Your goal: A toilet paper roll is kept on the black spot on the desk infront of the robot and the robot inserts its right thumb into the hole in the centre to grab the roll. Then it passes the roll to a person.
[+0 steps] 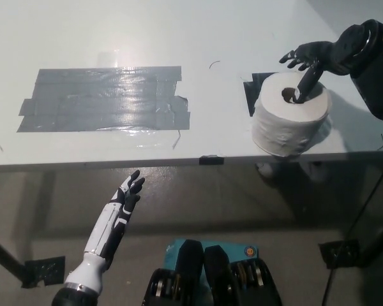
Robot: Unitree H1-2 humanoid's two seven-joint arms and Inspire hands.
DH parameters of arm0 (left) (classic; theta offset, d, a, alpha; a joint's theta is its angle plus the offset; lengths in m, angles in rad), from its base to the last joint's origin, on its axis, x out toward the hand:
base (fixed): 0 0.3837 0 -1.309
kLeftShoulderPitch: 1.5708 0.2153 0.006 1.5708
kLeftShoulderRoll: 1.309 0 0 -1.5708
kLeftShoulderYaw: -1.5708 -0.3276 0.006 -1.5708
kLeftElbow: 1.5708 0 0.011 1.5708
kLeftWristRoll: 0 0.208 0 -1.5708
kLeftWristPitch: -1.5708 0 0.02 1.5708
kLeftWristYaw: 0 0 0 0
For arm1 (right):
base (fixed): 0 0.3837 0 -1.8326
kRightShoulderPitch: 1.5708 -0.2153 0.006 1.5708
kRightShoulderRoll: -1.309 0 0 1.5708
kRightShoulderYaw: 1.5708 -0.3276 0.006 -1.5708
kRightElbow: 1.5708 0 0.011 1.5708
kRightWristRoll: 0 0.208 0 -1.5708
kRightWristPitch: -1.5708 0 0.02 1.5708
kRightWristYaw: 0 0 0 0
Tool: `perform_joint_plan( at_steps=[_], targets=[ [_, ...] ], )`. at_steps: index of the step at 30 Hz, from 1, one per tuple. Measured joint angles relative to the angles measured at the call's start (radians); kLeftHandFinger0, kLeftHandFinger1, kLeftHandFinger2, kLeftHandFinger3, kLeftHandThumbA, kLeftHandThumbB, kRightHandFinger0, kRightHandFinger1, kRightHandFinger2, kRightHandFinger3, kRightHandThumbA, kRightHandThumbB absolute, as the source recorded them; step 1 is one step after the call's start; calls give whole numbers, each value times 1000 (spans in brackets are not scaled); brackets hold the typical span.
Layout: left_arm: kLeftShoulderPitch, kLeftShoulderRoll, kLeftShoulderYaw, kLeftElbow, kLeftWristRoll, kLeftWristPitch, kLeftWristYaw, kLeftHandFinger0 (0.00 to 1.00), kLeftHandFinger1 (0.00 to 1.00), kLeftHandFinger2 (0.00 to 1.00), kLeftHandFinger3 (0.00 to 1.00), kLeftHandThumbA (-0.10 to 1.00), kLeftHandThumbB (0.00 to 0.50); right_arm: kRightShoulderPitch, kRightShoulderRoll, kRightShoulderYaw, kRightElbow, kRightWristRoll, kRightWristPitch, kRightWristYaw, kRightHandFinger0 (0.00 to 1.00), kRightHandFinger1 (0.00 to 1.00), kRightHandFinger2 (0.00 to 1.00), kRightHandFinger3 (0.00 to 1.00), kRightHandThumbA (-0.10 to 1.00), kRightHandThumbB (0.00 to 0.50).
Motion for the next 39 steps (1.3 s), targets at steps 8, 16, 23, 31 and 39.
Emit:
perform_joint_plan(
  at_steps=[8,16,23,31,39],
  targets=[
    [-4,0,0,0,0,1,0,1000,1000,1000,1000,1000,114,1,3,4,2,-16,-1,-15,1000,1000,1000,1000,1000,353],
    [-11,1,0,-1,0,3,0,1000,1000,1000,1000,1000,122,1,15,5,6,-20,-1,-29,1000,1000,1000,1000,1000,360],
    [-13,1,0,-1,0,3,-4,1000,1000,1000,1000,1000,123,1,29,14,8,-28,-13,-37,1000,1000,1000,1000,1000,350],
    [-16,2,0,-2,0,5,-11,1000,1000,1000,1000,1000,131,6,45,25,8,-52,-16,-71,1000,1000,1000,1000,1000,300],
    [-20,2,2,-2,-3,5,-13,1000,1000,1000,1000,1000,128,19,66,81,32,-101,-11,-115,65,252,420,734,-66,258]
  ],
)
